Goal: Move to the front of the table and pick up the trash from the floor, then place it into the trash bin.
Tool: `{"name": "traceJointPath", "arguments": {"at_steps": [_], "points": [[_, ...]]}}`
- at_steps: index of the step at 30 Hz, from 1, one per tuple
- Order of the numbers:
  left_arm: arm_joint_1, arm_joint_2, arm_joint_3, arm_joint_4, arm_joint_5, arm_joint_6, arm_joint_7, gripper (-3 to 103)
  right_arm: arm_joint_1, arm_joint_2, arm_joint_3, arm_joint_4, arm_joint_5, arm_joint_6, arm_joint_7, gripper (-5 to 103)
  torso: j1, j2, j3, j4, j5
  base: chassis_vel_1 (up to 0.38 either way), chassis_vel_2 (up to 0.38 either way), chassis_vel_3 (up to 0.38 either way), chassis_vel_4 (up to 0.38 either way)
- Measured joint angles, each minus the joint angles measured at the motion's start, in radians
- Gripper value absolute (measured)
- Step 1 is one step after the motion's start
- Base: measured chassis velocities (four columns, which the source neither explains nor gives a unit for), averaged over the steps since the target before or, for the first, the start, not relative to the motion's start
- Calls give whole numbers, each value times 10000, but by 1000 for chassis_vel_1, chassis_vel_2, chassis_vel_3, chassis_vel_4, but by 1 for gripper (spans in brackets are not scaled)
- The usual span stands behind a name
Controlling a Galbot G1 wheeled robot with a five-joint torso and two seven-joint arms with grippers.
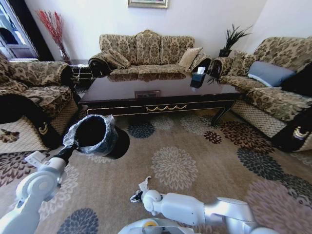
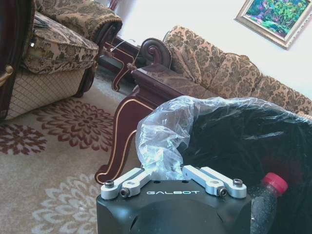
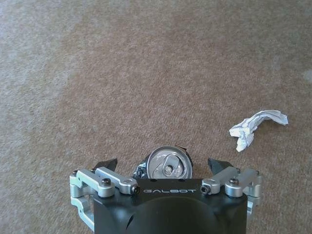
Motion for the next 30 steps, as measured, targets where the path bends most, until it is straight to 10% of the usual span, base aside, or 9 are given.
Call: {"name": "traceJointPath", "arguments": {"at_steps": [30], "points": [[-64,66,115,-33,261,2,-19,3,-493,340,627,-843,266,-157,582,100,0,0,-1,-1,1,0,0,0,0]]}}
